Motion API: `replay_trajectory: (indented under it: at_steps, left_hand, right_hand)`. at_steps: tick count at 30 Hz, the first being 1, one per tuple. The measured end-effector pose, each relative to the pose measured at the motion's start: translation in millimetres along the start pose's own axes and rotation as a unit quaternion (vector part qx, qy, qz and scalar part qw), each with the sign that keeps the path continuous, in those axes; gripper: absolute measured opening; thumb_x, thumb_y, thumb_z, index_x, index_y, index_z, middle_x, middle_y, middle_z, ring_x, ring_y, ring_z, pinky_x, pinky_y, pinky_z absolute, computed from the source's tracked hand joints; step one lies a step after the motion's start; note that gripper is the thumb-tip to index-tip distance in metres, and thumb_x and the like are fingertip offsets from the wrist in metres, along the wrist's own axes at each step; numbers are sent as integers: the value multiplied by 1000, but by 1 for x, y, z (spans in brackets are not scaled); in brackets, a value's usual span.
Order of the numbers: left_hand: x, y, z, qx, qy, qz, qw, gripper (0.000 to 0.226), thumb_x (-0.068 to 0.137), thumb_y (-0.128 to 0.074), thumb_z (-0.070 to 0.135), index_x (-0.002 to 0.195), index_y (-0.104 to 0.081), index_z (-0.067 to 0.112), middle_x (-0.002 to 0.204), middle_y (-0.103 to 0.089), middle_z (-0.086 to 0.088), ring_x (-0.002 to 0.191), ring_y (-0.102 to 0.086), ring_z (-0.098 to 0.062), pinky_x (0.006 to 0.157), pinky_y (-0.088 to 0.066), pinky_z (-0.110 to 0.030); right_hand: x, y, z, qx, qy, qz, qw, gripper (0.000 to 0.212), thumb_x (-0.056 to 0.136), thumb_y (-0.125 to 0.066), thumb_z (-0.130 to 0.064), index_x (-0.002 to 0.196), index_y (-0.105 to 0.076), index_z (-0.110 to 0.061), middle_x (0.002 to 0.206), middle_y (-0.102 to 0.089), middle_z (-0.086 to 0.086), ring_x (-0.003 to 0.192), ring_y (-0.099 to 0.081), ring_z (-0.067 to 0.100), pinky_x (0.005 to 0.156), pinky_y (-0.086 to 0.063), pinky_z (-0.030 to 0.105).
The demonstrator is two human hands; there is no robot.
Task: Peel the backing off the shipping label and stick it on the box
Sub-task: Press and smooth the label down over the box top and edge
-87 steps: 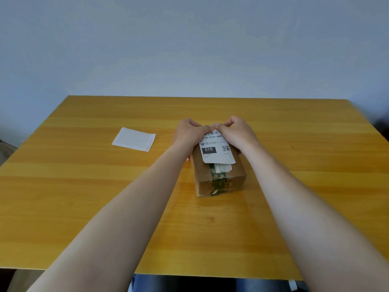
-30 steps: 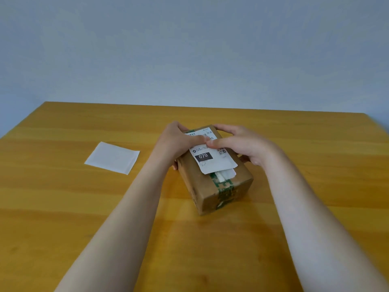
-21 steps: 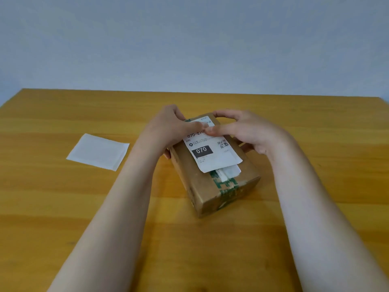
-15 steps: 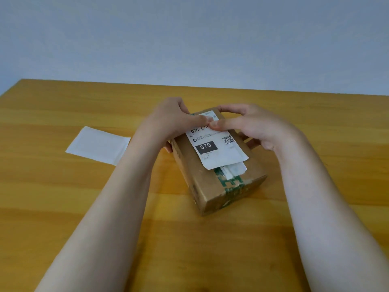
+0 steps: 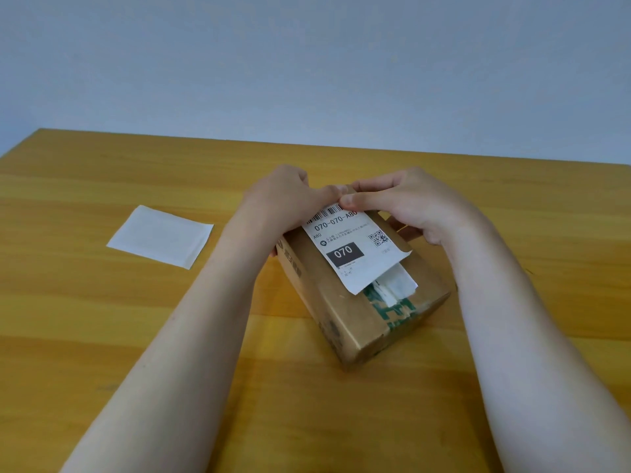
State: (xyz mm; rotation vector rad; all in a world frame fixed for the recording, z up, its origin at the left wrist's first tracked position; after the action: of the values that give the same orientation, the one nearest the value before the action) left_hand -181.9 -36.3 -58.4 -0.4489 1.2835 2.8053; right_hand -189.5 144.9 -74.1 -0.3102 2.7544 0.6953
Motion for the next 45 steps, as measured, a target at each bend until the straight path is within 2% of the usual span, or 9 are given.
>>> replay_trajectory:
  at_steps: [7,13,16,19,25,33,35,39,45]
  left_hand:
    - [6,2,-1,26,-8,24,999,52,92,-59,67,79,-52,18,86,-69,-3,71,-65,-24,77,-61,-42]
    - [11,18,-16,34,23,51,998,49,95,-54,67,91,-66,20,90,-71,-2,87,-69,-28,86,-60,-46]
    - [9,27,-18,22,14,60,998,51,101,-52,60,103,-70,13,96,-72,-6,82,-65,-24,75,-53,-36]
    - [0,27,-11,-20,-3,16,1000,47,97,-59,63,109,-71,19,97,-72,-1,75,-61,-15,69,-47,-34]
    - [-12,17,2,32,-39,-80,995,52,82,-80,59,122,-70,28,103,-76,2,91,-74,-21,90,-62,-46]
    - [-2,9,-1,19,-46,-75,996,54,77,-86,54,121,-73,27,99,-77,2,88,-76,-19,92,-61,-48]
    - [1,9,-4,8,-38,-72,997,58,75,-87,56,123,-70,27,101,-74,3,89,-74,-19,89,-62,-46]
    - [4,10,-7,0,-25,-56,998,57,78,-83,58,123,-62,30,105,-68,6,83,-67,-11,60,-47,-31]
    - [3,9,-5,-4,-21,-52,998,54,82,-80,58,123,-61,29,93,-62,11,77,-62,-8,57,-42,-30]
  right_hand:
    - [-1,2,-8,-65,23,36,997,21,91,-74,-57,104,-82,-43,72,-77,-21,51,-66,-3,58,-47,24]
    - [-14,11,-11,-142,-9,8,990,50,83,-75,-67,130,-69,-47,114,-74,-15,98,-66,8,77,-49,33]
    - [-14,17,-15,-139,0,27,990,57,80,-79,-66,131,-69,-43,125,-72,-12,109,-67,14,86,-54,35]
    - [-15,12,-13,-154,-8,6,988,45,80,-79,-66,117,-73,-41,110,-77,-13,99,-72,13,84,-58,36]
    - [-15,4,-13,-155,-3,-27,988,45,75,-85,-63,113,-75,-41,103,-81,-13,98,-75,11,87,-57,34]
    - [-14,1,-12,-149,4,-50,988,53,65,-91,-60,114,-76,-45,97,-82,-15,93,-77,8,83,-58,32]
    - [-14,1,-12,-138,5,-45,989,52,64,-92,-58,112,-78,-43,96,-83,-14,93,-77,9,83,-58,32]
    - [-11,2,-12,-104,11,-21,994,33,70,-94,-50,97,-81,-35,91,-83,-12,91,-76,9,77,-55,28]
    - [-9,4,-12,-107,9,-15,994,28,68,-94,-49,89,-81,-36,85,-82,-14,85,-75,7,74,-56,26]
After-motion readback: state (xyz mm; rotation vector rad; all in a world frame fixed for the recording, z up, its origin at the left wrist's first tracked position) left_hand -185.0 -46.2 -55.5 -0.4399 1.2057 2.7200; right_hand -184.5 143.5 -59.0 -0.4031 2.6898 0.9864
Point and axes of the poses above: each hand's wrist, its own x-axis towards the middle knuckle, its own y-axis out of the back of the hand, z = x × y, the point moved 9 cm from there along x, towards the middle knuckle
